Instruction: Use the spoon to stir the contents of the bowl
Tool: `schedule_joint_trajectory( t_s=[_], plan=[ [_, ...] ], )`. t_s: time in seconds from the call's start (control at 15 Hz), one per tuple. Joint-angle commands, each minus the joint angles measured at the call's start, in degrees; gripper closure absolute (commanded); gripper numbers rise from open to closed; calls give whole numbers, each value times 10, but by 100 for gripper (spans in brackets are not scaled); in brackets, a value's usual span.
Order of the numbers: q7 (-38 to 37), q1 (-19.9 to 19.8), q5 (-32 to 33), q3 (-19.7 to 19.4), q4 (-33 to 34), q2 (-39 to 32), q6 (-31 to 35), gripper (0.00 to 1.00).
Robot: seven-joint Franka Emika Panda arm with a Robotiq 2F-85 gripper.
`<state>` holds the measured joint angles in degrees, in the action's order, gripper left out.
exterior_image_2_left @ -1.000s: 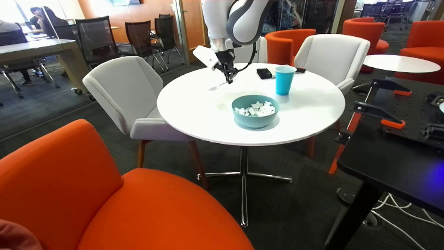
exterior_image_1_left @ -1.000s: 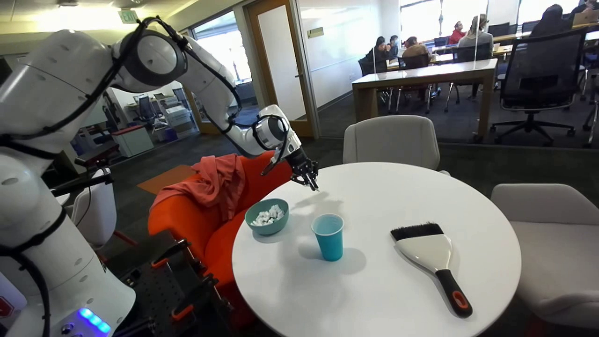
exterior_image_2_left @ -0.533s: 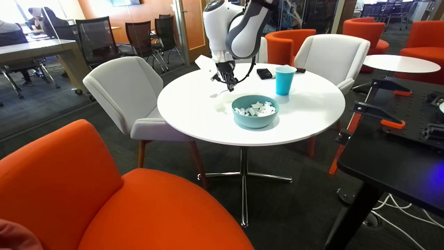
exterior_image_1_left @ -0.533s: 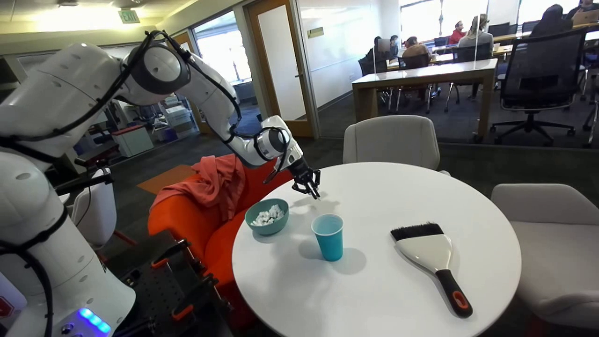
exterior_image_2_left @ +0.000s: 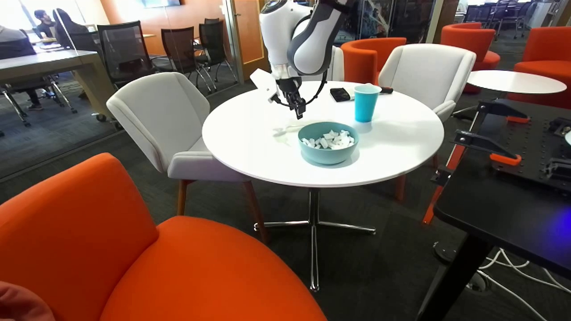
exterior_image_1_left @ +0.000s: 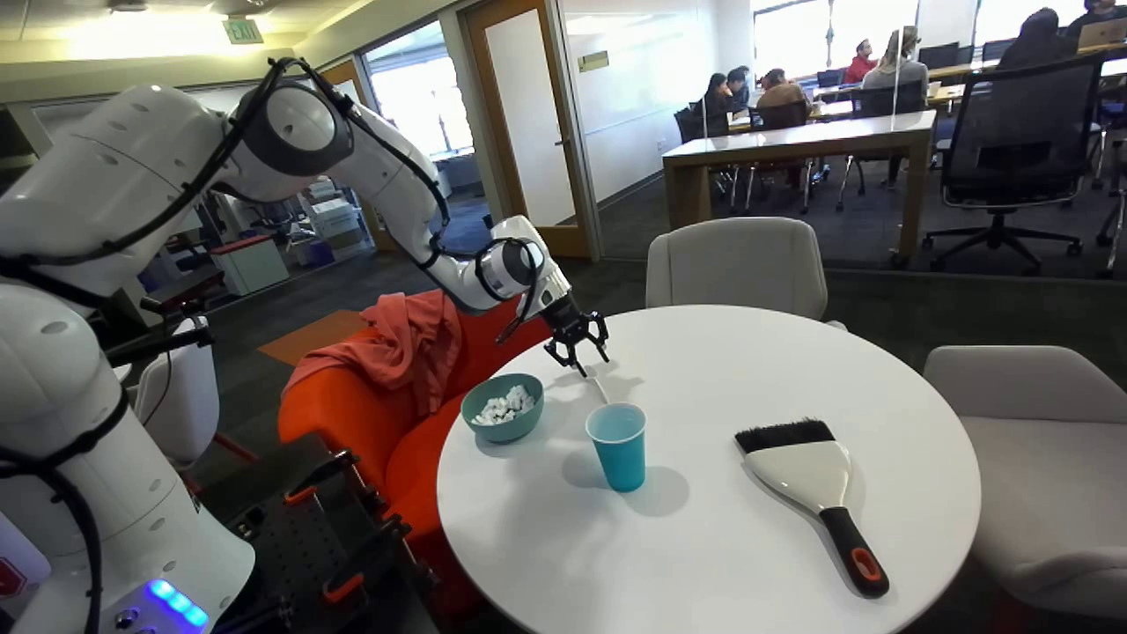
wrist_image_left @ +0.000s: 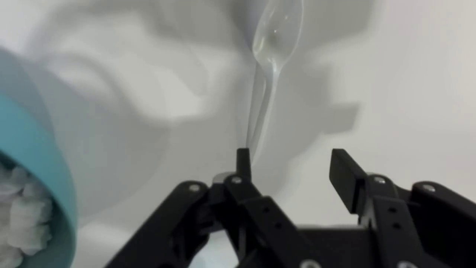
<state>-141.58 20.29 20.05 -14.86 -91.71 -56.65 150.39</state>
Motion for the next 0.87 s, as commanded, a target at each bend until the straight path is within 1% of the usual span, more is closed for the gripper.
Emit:
schedule_joint_trajectory(
  t_s=[0.0, 0.07, 0.13, 0.33, 0.6, 0.67, 0.8],
  plan=[
    [8, 14, -16, -3, -70, 69, -10, 10],
    [10, 18, -11, -5, -88, 84, -7, 4],
    [13, 24, -2, -10, -116, 105, 0, 0],
    [11, 44, 24, -24, -185, 161, 15, 0],
    [17, 60, 94, -43, -273, 239, 43, 0],
    [6, 46, 73, -26, -202, 180, 13, 0],
    [4, 46, 92, -27, -237, 212, 19, 0]
  ],
)
